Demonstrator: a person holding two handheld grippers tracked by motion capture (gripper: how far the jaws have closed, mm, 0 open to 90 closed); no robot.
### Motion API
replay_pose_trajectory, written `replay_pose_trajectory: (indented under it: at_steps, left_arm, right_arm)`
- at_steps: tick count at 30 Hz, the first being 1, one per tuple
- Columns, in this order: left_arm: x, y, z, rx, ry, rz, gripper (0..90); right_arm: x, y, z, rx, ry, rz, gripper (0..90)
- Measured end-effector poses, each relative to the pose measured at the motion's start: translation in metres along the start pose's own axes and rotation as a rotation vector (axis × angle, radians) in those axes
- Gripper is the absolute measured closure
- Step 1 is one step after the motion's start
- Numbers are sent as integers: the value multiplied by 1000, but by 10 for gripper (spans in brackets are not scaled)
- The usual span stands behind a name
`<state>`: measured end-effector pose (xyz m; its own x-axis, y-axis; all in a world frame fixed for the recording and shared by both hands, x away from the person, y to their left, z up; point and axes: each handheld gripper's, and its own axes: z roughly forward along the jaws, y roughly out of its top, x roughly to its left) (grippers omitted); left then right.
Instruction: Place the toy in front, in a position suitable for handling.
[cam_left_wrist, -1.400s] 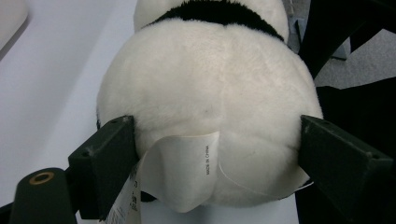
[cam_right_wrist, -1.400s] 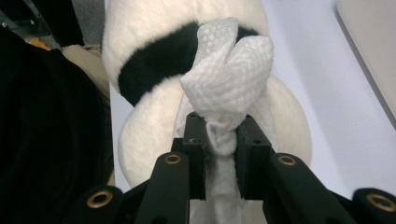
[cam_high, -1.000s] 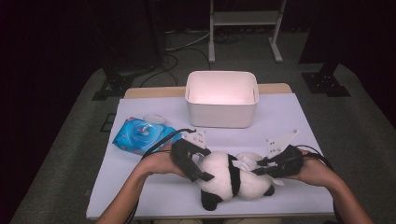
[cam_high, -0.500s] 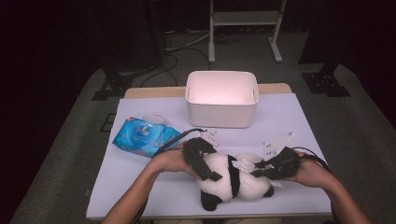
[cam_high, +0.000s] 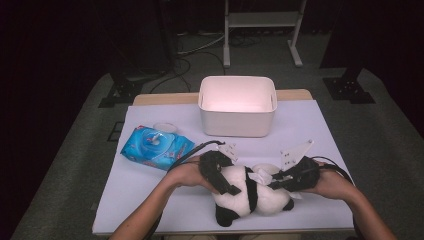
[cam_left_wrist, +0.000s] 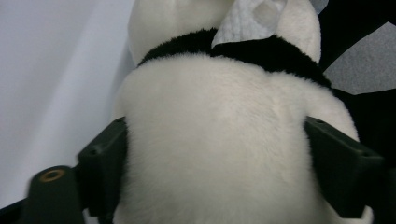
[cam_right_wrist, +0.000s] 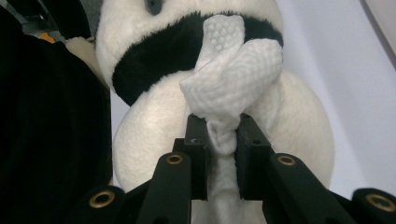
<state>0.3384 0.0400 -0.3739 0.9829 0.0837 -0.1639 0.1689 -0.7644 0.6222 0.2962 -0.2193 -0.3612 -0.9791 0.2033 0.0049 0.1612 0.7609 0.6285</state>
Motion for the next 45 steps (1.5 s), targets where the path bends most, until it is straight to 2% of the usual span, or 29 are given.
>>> replay_pose_trajectory:
  at_steps: [2, 7, 13, 21, 24, 25, 28, 30, 34, 36, 42, 45]
  left_arm:
    - [2, 4, -4, 15, 1, 2, 213]
    - [6, 23, -12, 50, 17, 46, 234]
    - [21, 38, -17, 91, 27, 75, 235]
    - [43, 35, -29, 122, 55, 71, 238]
    - [48, 31, -34, 98, 53, 54, 247]
    - [49, 30, -34, 95, 50, 54, 246]
    - [49, 27, -33, 80, 44, 46, 245]
    - [46, 25, -32, 84, 40, 43, 237]
    - [40, 22, -34, 65, 49, 29, 203]
    - [38, 21, -37, 42, 60, 21, 198]
    - [29, 18, -44, 28, 78, 20, 152]
    - [28, 17, -46, 18, 78, 12, 132]
  right_arm:
    - [-2, -1, -4, -13, -9, -3, 763]
    - [-6, -1, -13, -47, -23, 6, 761]
    - [-21, 0, -17, -59, -34, 16, 757]
    - [-47, 14, -12, -58, -23, 18, 755]
    - [-57, 21, -6, -58, -20, 18, 754]
    - [-60, 23, -4, -60, -8, 34, 753]
    - [-69, 28, 2, -79, 19, 38, 754]
    - [-69, 30, 4, -81, 29, 36, 755]
    - [-61, 32, 10, -61, 36, 20, 758]
    - [-55, 32, 11, -46, 22, 15, 759]
    - [-37, 30, 12, -34, -6, -19, 766]
    - [-28, 27, 11, -24, -11, -20, 768]
